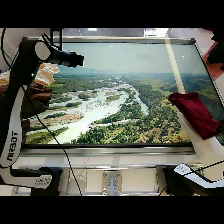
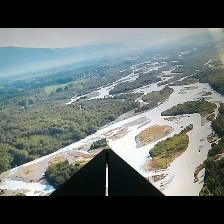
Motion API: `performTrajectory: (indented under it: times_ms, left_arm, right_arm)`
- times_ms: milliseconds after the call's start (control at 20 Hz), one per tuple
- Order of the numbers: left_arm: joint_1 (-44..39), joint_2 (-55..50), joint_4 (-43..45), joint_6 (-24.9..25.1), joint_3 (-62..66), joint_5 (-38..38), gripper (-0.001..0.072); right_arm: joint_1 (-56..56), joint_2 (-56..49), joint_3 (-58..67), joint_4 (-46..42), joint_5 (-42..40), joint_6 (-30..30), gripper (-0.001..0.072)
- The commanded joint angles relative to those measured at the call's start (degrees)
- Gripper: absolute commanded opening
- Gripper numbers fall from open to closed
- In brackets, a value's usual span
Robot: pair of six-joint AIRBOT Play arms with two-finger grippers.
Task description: Fold the shirts.
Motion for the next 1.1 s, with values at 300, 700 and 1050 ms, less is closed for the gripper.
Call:
performTrajectory:
  times_ms: [300, 700, 1050]
  left_arm:
    - [0.0, 0.0, -0.6, -0.9, 0.0, 0.0, 0.0010]
    - [0.0, 0.0, -0.5, -1.7, 0.0, 0.0, 0.0010]
    - [0.0, -0.3, -0.6, -1.7, 0.0, 0.4, 0.0010]
  right_arm:
    - [-5.9, 0.4, -8.3, -5.4, -5.4, -0.3, 0.0033]
    - [-5.9, 4.2, -4.5, 5.9, -5.5, 0.7, 0.0346]
    - [12.0, 11.1, -0.2, 59.6, -13.6, -20.1, 0.0318]
